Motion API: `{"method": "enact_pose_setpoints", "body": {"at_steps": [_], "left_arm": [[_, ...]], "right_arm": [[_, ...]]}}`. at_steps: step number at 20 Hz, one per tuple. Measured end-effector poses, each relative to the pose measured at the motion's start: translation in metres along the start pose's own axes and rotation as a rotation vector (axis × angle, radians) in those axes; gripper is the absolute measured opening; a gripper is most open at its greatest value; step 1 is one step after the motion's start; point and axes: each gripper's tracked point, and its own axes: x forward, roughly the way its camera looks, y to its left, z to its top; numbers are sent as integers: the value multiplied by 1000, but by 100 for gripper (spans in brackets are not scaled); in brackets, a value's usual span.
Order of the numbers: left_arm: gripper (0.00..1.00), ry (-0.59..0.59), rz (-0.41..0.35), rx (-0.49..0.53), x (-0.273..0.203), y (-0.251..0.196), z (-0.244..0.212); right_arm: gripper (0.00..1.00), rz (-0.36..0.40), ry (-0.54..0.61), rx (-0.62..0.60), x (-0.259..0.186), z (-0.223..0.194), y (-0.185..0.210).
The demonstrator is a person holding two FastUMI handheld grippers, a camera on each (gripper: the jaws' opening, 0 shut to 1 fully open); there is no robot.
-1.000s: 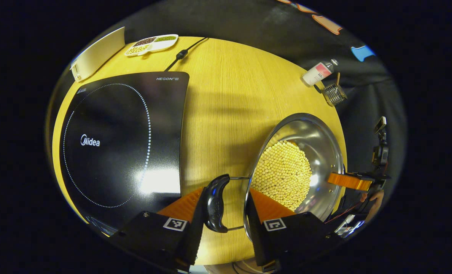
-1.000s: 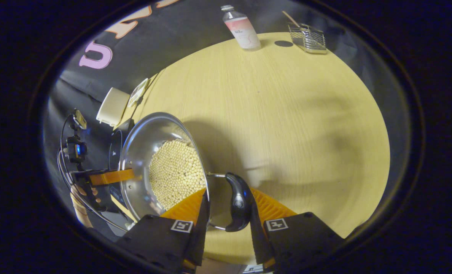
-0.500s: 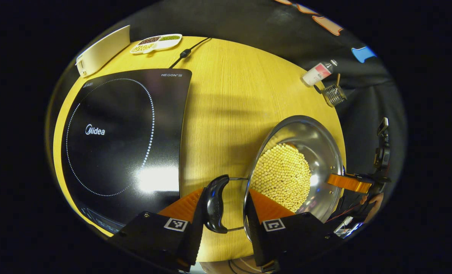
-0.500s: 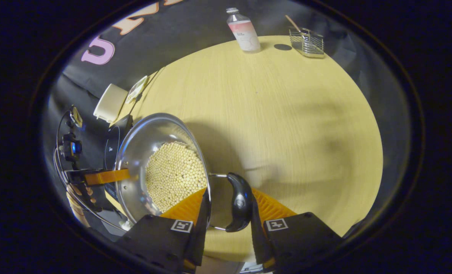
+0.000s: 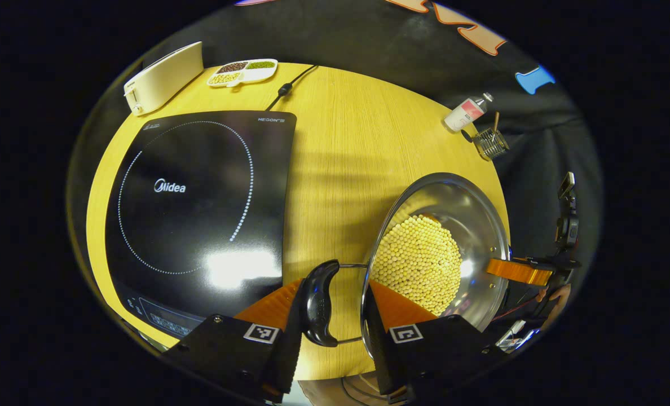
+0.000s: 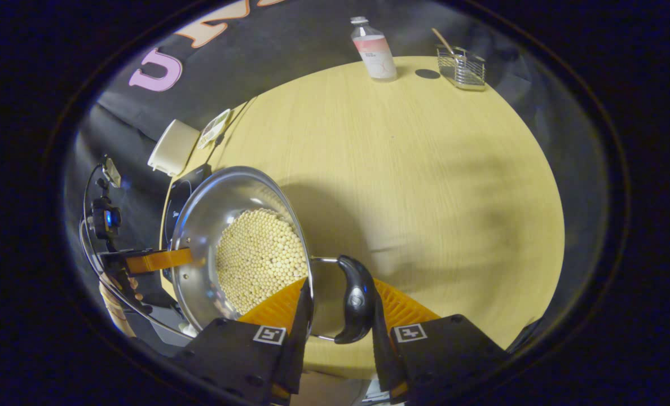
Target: First push the handle of the pot to place it horizontally, then grasp the pot with both hands and set it on the induction cooktop.
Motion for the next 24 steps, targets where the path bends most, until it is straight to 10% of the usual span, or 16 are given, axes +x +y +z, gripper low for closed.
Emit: {"method": "enact_pose_setpoints", "body": {"at_steps": [24], "left_arm": [[57,-48,5,-24,-84,134,25]], "right_arm": [[48,20,-30,-24,3,-18,169]]}}
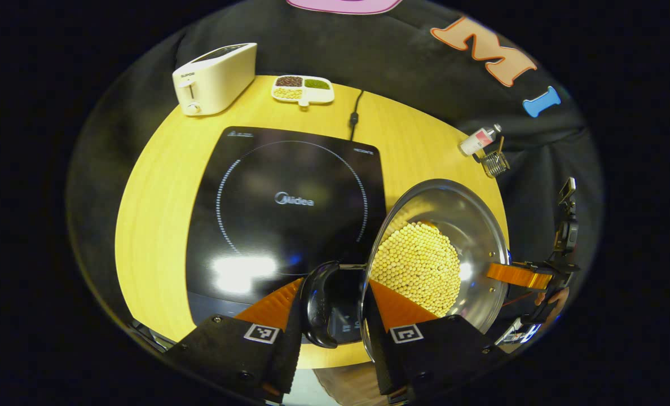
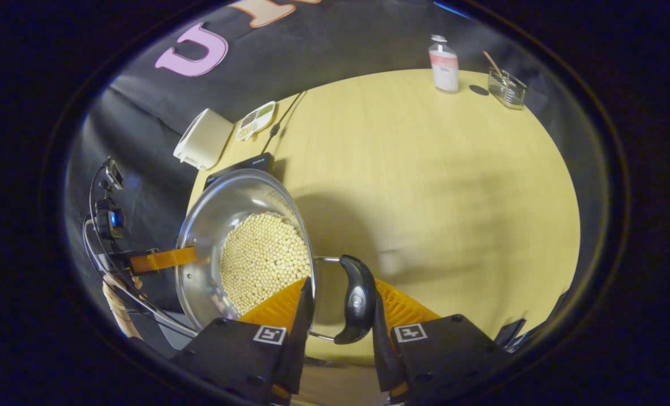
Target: First push the handle of the pot to place it horizontally, then grasp the pot with both hands and set it on the induction cooktop.
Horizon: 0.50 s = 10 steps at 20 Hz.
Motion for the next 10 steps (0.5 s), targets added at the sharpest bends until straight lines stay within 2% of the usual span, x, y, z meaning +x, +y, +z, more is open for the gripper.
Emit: {"method": "enact_pose_setpoints", "body": {"at_steps": [4,5,10], "left_arm": [[57,-10,15,-17,-9,41,7],[57,-10,20,-25,-10,50,8],[57,-19,44,-36,-13,93,18]], "right_arm": [[48,5,-1,-19,18,2,41],[54,6,-1,-22,23,5,50],[54,12,2,-35,45,4,96]]}}
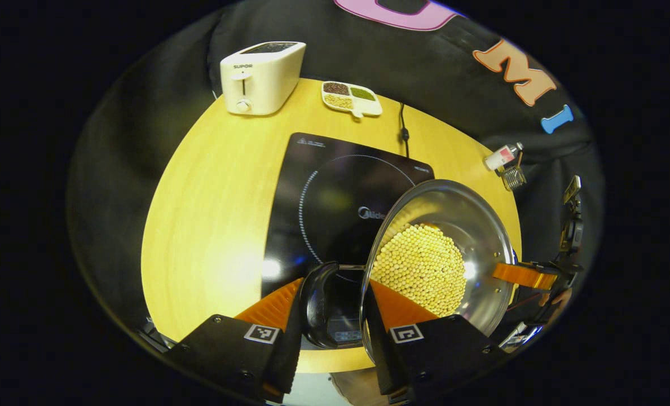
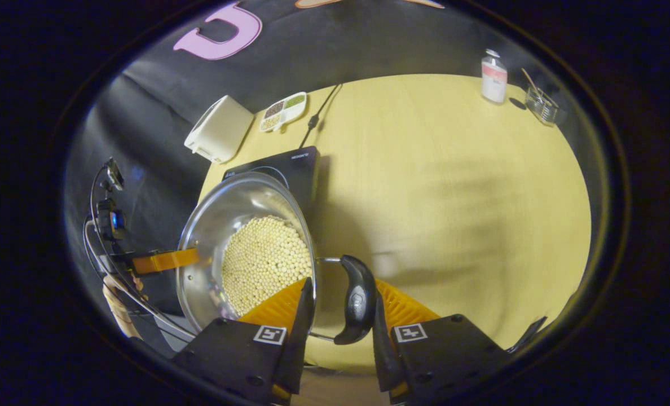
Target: First push the handle of the pot to place it horizontally, then grasp the pot with both hands and set it on the induction cooktop.
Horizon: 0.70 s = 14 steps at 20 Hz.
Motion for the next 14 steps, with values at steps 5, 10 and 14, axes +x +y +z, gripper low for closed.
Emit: {"method": "enact_pose_setpoints", "body": {"at_steps": [5,10,14], "left_arm": [[57,-18,17,7,6,32,17],[57,-49,6,34,13,45,41],[57,-75,5,51,17,50,56]], "right_arm": [[54,-9,-6,5,28,11,28],[54,-31,-33,17,37,28,36],[54,-46,-53,23,50,43,41]]}}
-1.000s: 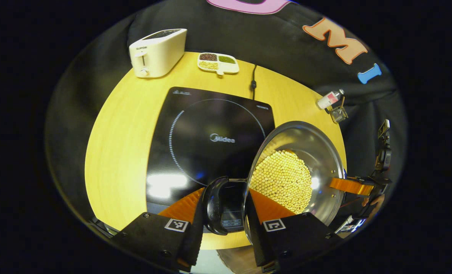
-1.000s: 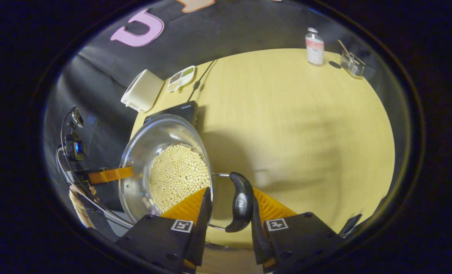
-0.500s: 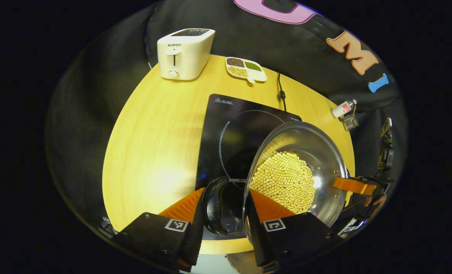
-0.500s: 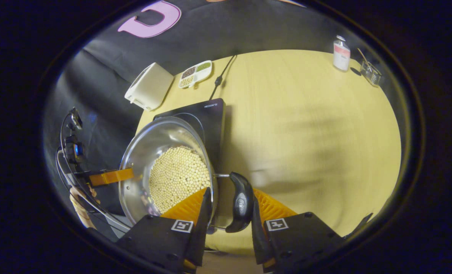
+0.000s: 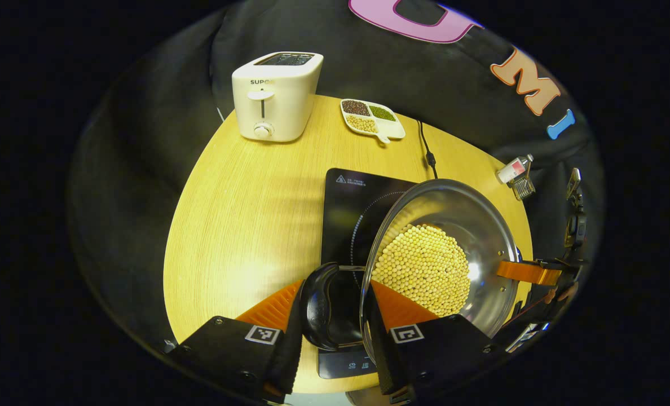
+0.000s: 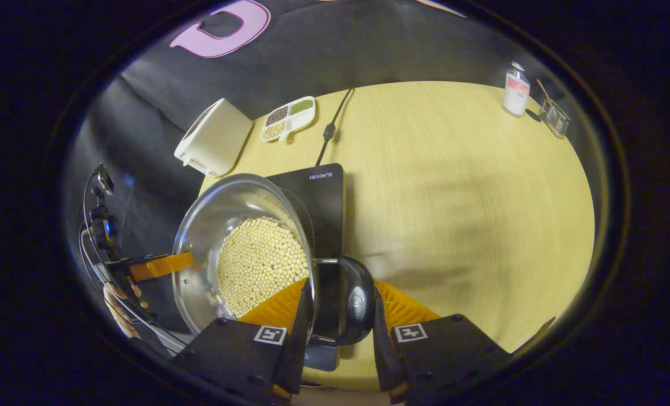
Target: First push the handle of the pot to place it horizontally, then grasp the pot with both hands and set it on the induction cooktop.
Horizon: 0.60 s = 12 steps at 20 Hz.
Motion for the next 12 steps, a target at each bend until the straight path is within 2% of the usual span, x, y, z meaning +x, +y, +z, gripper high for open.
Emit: {"method": "enact_pose_setpoints", "body": {"at_steps": [12], "left_arm": [[56,-71,7,43,17,4,28]], "right_arm": [[55,-11,-50,33,15,27,4]]}}
